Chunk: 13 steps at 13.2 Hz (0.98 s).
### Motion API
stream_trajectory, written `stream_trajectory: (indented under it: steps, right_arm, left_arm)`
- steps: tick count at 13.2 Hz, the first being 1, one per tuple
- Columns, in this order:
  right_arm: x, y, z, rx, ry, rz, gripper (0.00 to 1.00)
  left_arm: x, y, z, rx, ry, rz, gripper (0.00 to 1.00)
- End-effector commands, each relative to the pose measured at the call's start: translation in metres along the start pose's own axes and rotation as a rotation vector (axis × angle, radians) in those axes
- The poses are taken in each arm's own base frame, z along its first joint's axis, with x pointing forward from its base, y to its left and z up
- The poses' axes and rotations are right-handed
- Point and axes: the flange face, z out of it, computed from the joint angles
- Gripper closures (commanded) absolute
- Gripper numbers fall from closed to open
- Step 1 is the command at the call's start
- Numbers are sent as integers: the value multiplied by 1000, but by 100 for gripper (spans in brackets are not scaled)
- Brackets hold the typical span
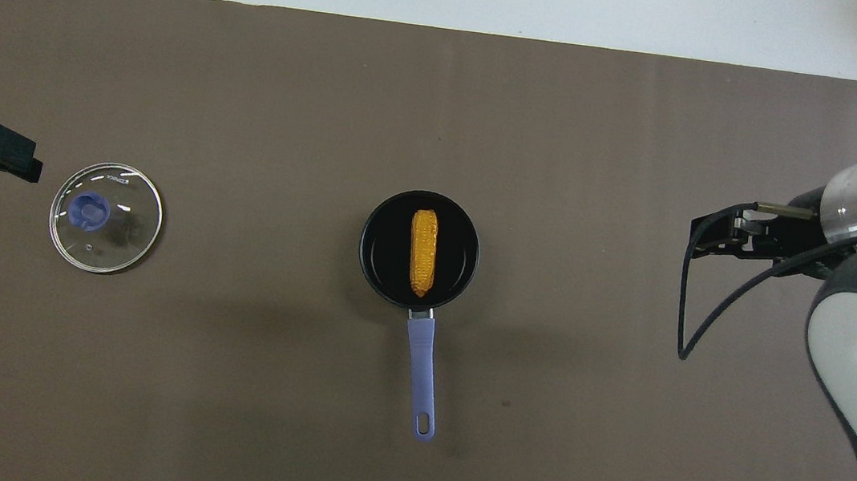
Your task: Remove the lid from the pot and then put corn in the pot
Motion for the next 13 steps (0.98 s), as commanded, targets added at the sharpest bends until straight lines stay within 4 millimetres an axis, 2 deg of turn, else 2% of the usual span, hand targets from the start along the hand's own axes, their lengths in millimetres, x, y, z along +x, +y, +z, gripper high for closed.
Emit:
stream_trajectory:
  steps: [1, 3, 4, 6, 7, 9, 11, 13]
  right_arm:
    - [2, 7, -4, 46, 7, -12, 0]
    - [4, 17, -4, 48, 8, 17, 0]
    - [7, 16, -4, 53, 18, 18, 0]
    - [-2, 21, -33, 42, 64, 5, 0]
    - [-5, 25, -36, 21, 65, 7, 0]
    - [-19, 34, -59, 15, 91, 15, 0]
    - [-29, 40, -66, -37, 74, 9, 0]
    - [-44, 49, -82, -51, 81, 4, 0]
  left_arm:
    - [-10, 2, -3, 25, -12, 3, 0]
    - [-11, 3, -2, 24, -12, 5, 0]
    - [-10, 2, -2, 24, -12, 2, 0]
    - [-10, 2, -1, 24, -12, 1, 0]
    - [-10, 2, -2, 24, -10, 0, 0]
    - [-11, 2, -1, 24, -12, 0, 0]
    - [-10, 1, -2, 31, -7, 1, 0]
    - [-10, 2, -1, 32, -7, 4, 0]
